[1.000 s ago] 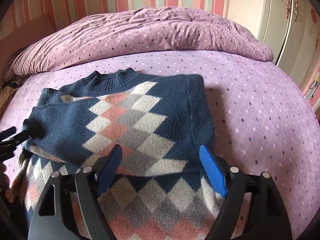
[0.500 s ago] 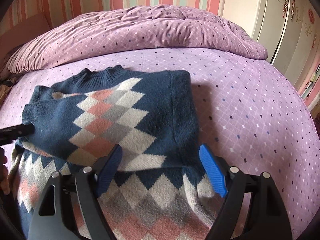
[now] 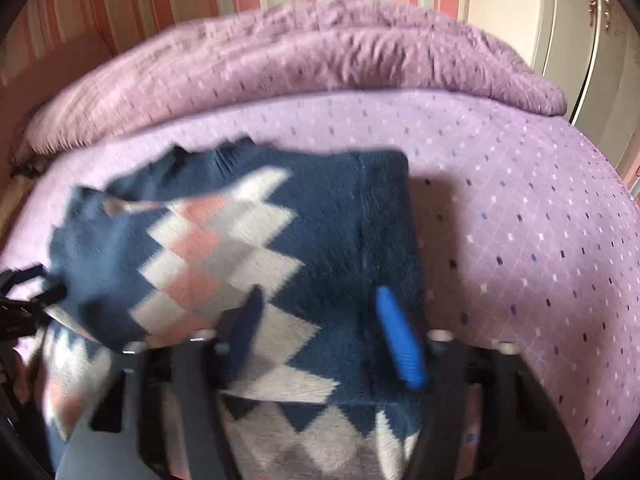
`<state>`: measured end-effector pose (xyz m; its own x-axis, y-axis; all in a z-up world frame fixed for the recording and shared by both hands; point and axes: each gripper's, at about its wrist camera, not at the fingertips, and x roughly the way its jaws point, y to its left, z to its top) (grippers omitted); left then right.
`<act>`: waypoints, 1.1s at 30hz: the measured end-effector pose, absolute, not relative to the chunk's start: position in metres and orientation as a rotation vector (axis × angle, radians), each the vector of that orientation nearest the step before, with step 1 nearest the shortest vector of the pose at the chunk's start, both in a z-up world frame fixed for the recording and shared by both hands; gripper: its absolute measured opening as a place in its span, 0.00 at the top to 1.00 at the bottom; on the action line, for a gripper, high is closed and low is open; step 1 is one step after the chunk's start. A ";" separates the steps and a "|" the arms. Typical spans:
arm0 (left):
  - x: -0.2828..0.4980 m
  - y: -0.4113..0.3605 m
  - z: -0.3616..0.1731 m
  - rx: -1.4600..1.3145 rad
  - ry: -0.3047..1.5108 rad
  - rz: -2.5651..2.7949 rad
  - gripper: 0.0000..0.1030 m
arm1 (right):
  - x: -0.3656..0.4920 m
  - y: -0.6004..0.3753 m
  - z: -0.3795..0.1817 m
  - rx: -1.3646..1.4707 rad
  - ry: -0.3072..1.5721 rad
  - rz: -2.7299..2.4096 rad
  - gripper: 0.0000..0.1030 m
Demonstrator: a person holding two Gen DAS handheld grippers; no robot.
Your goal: Fold small clothes
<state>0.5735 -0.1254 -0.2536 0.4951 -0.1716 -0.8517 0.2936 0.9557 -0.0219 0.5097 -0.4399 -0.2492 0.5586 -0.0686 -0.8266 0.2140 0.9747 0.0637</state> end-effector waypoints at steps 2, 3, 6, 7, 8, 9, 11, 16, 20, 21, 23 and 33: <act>0.575 -0.121 -0.260 0.122 1.027 -0.262 0.03 | 0.511 -0.442 -0.259 0.160 1.001 -0.172 0.69; 0.575 -0.120 -0.262 0.117 1.033 -0.256 0.03 | 0.511 -0.443 -0.264 0.150 1.014 -0.181 0.71; 0.575 -0.118 -0.267 0.103 1.035 -0.255 0.03 | 0.510 -0.444 -0.274 0.132 1.033 -0.187 0.75; 0.575 -0.119 -0.267 0.108 1.033 -0.252 0.03 | 0.511 -0.444 -0.276 0.129 1.039 -0.188 0.75; 0.575 -0.119 -0.268 0.112 1.032 -0.249 0.03 | 0.513 -0.445 -0.279 0.123 1.046 -0.188 0.75; 0.576 -0.120 -0.269 0.115 1.031 -0.246 0.03 | 0.514 -0.444 -0.282 0.121 1.050 -0.189 0.75; 0.577 -0.121 -0.269 0.119 1.031 -0.241 0.03 | 0.516 -0.447 -0.283 0.128 1.053 -0.190 0.75; 0.569 -0.120 -0.257 0.101 1.017 -0.234 0.03 | 0.510 -0.443 -0.272 0.107 1.026 -0.178 0.59; 0.547 -0.119 -0.239 0.156 0.983 -0.216 0.03 | 0.484 -0.431 -0.241 0.084 0.905 -0.176 0.14; 0.543 -0.118 -0.237 0.165 0.979 -0.211 0.03 | 0.475 -0.426 -0.233 0.063 0.884 -0.169 0.14; 0.530 -0.113 -0.230 0.184 0.975 -0.194 0.03 | 0.463 -0.423 -0.226 0.045 0.883 -0.174 0.14; 0.434 -0.071 -0.205 0.152 0.987 -0.166 0.03 | 0.364 -0.395 -0.199 0.036 0.856 -0.174 0.14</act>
<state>0.4338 -0.0714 -0.2050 0.5405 -0.0699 -0.8385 0.2075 0.9768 0.0523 0.3639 -0.3953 -0.1991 0.6425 -0.1384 -0.7537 0.1673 0.9852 -0.0382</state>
